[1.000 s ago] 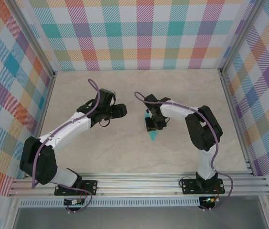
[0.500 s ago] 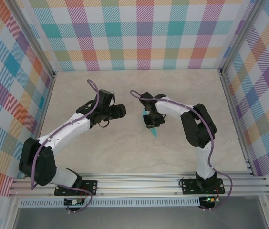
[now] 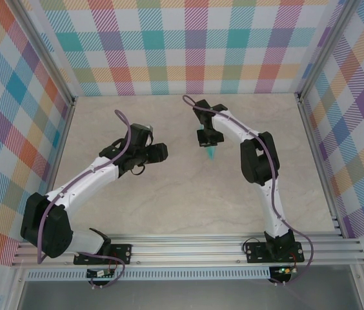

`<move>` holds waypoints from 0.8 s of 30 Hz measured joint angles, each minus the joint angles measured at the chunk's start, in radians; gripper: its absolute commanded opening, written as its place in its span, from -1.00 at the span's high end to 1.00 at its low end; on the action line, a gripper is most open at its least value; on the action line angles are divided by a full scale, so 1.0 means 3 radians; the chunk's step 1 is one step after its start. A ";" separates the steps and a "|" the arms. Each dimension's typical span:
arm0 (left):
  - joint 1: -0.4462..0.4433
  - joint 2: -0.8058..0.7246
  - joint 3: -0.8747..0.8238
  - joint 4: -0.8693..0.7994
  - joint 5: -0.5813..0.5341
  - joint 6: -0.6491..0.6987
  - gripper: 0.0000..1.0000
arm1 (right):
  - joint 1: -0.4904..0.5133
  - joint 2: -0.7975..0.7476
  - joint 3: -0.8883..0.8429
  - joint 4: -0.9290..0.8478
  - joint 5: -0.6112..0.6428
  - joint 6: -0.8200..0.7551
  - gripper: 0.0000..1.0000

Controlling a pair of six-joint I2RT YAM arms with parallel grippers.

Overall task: Fold a paper plane with a square sheet of paper (fold left side to right side)
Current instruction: Place the paper plane at the top-center of the table.

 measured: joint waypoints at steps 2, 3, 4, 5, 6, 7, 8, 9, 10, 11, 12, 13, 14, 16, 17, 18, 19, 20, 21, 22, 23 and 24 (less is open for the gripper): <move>0.0000 -0.0001 0.0000 0.0000 -0.0001 0.0001 -0.32 | -0.0011 0.0069 0.0060 -0.0038 -0.0020 -0.0009 0.85; 0.0000 -0.0001 0.0000 0.0000 0.0000 0.0001 -0.32 | -0.0011 0.0108 0.0085 -0.0057 -0.0036 -0.0009 0.84; 0.0000 0.0000 0.0000 -0.0001 0.0000 0.0001 -0.32 | -0.0010 0.0137 0.0099 -0.0067 -0.0055 -0.0010 0.83; 0.0000 -0.0001 0.0000 -0.0001 0.0000 0.0003 -0.32 | -0.0009 0.0167 0.0109 -0.0074 -0.0065 -0.0010 0.83; 0.0000 0.0000 0.0000 0.0000 0.0000 0.0003 -0.33 | -0.0008 0.0182 0.0122 -0.0079 -0.0071 -0.0010 0.82; 0.0000 0.0000 0.0000 -0.0001 0.0000 0.0008 -0.33 | -0.0008 0.0183 0.0127 -0.0086 -0.0079 -0.0010 0.82; 0.0000 0.0000 0.0000 -0.0003 0.0000 0.0011 -0.32 | -0.0009 0.0183 0.0134 -0.0092 -0.0092 -0.0010 0.81; 0.0000 0.0000 0.0000 -0.0003 0.0000 0.0011 -0.33 | -0.0011 0.0184 0.0135 -0.0093 -0.0100 -0.0010 0.79; 0.0000 0.0000 0.0000 -0.0003 0.0000 0.0011 -0.33 | -0.0011 0.0188 0.0136 -0.0094 -0.0102 -0.0010 0.78; 0.0000 0.0000 0.0000 -0.0003 0.0000 0.0011 -0.33 | -0.0011 0.0191 0.0136 -0.0094 -0.0102 -0.0010 0.77; 0.0000 0.0000 0.0000 -0.0004 0.0001 0.0011 -0.33 | -0.0010 0.0192 0.0136 -0.0094 -0.0102 -0.0011 0.76; 0.0000 0.0000 0.0000 -0.0008 0.0000 0.0011 -0.33 | -0.0011 0.0192 0.0136 -0.0095 -0.0104 -0.0010 0.74; 0.0000 0.0000 0.0000 -0.0014 0.0000 0.0011 -0.33 | -0.0011 0.0192 0.0136 -0.0097 -0.0114 -0.0011 0.72; 0.0000 0.0000 0.0000 -0.0024 0.0000 0.0013 -0.33 | -0.0011 0.0192 0.0136 -0.0106 -0.0136 -0.0011 0.67; 0.0000 0.0000 0.0000 -0.0032 0.0000 0.0013 -0.33 | -0.0010 0.0195 0.0136 -0.0112 -0.0149 -0.0011 0.66; 0.0000 0.0001 0.0000 -0.0038 0.0001 0.0013 -0.33 | -0.0010 0.0195 0.0136 -0.0116 -0.0154 -0.0013 0.64; 0.0000 0.0003 0.0000 -0.0041 0.0001 0.0013 -0.33 | -0.0011 0.0195 0.0136 -0.0117 -0.0161 -0.0011 0.62; 0.0000 0.0006 0.0000 -0.0041 0.0004 0.0013 -0.33 | -0.0010 0.0195 0.0136 -0.0118 -0.0163 -0.0013 0.61; 0.0000 0.0009 0.0000 -0.0042 0.0005 0.0013 -0.33 | -0.0010 0.0195 0.0136 -0.0123 -0.0163 -0.0011 0.61; 0.0000 0.0013 0.0000 -0.0042 0.0006 0.0014 -0.33 | -0.0010 0.0195 0.0136 -0.0126 -0.0163 -0.0013 0.61; 0.0000 0.0018 0.0000 -0.0042 0.0006 0.0014 -0.33 | -0.0010 0.0193 0.0136 -0.0127 -0.0161 -0.0013 0.60; 0.0000 0.0025 0.0000 -0.0043 0.0008 0.0014 -0.33 | -0.0010 0.0192 0.0136 -0.0128 -0.0160 -0.0013 0.60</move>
